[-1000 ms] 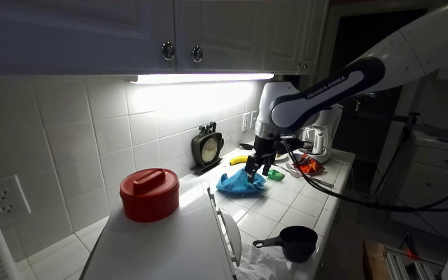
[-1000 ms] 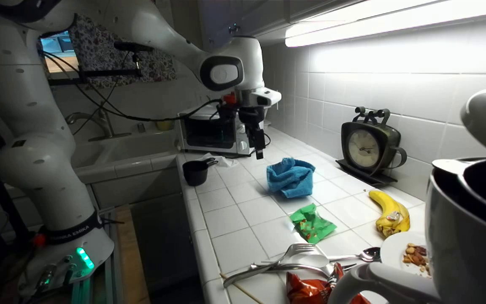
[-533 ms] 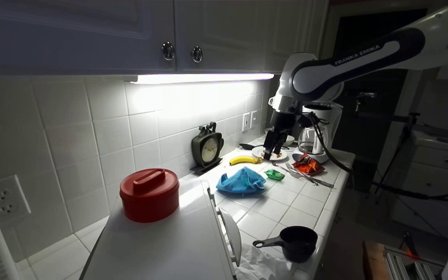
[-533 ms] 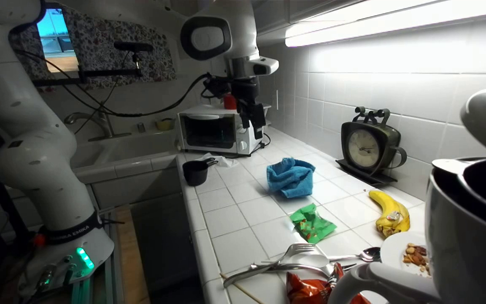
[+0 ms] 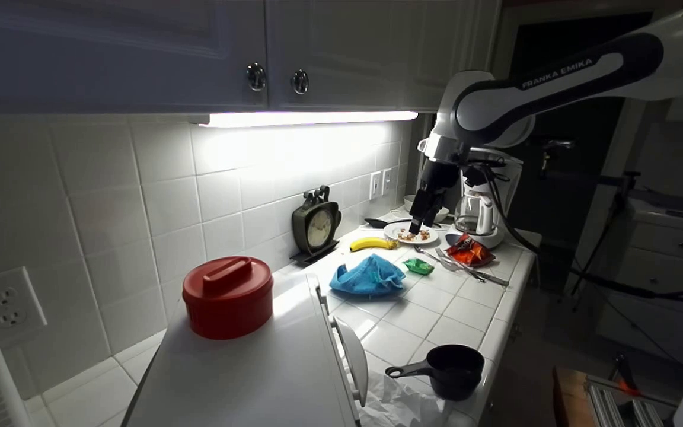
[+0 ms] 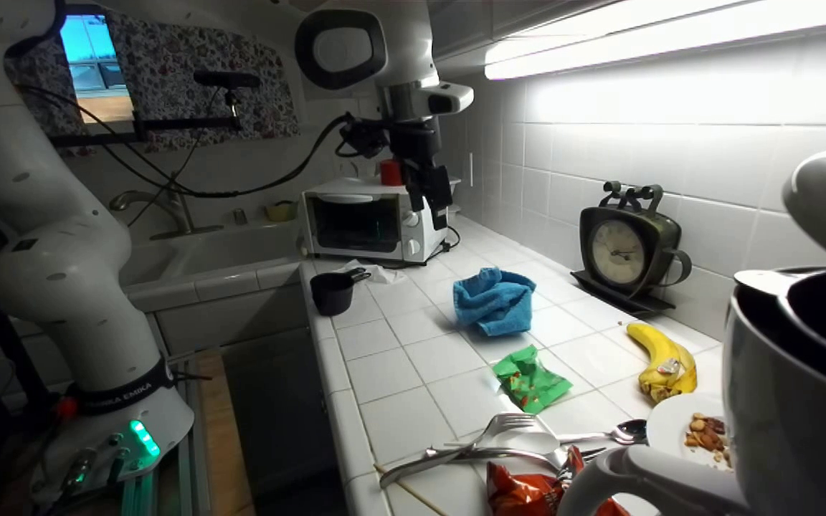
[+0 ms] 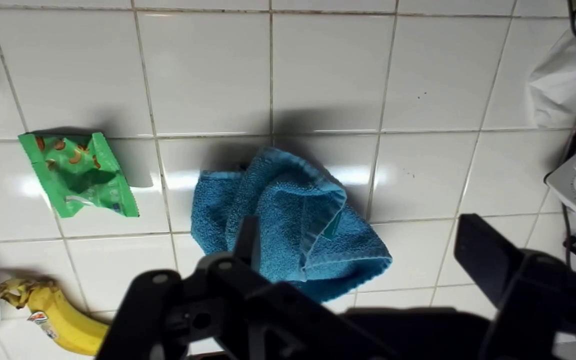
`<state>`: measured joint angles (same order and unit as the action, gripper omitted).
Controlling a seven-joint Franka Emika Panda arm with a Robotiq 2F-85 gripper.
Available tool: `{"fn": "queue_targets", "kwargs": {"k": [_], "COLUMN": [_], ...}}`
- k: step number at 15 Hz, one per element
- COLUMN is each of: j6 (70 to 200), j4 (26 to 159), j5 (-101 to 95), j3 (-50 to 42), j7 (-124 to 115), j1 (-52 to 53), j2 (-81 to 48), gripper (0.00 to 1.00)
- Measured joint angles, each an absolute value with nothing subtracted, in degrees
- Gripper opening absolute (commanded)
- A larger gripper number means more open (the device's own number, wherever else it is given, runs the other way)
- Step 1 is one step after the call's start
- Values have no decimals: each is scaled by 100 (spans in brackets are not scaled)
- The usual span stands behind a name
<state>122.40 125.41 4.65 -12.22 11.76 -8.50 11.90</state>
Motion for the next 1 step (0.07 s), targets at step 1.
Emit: {"fn": "queue_targets", "kwargs": {"k": [1], "j6": [12239], "j4": [12542], "j5": [462], "j3": [-1222], "j7": [1176], "j1": [-853], "j2": [1190], "gripper": [100]}}
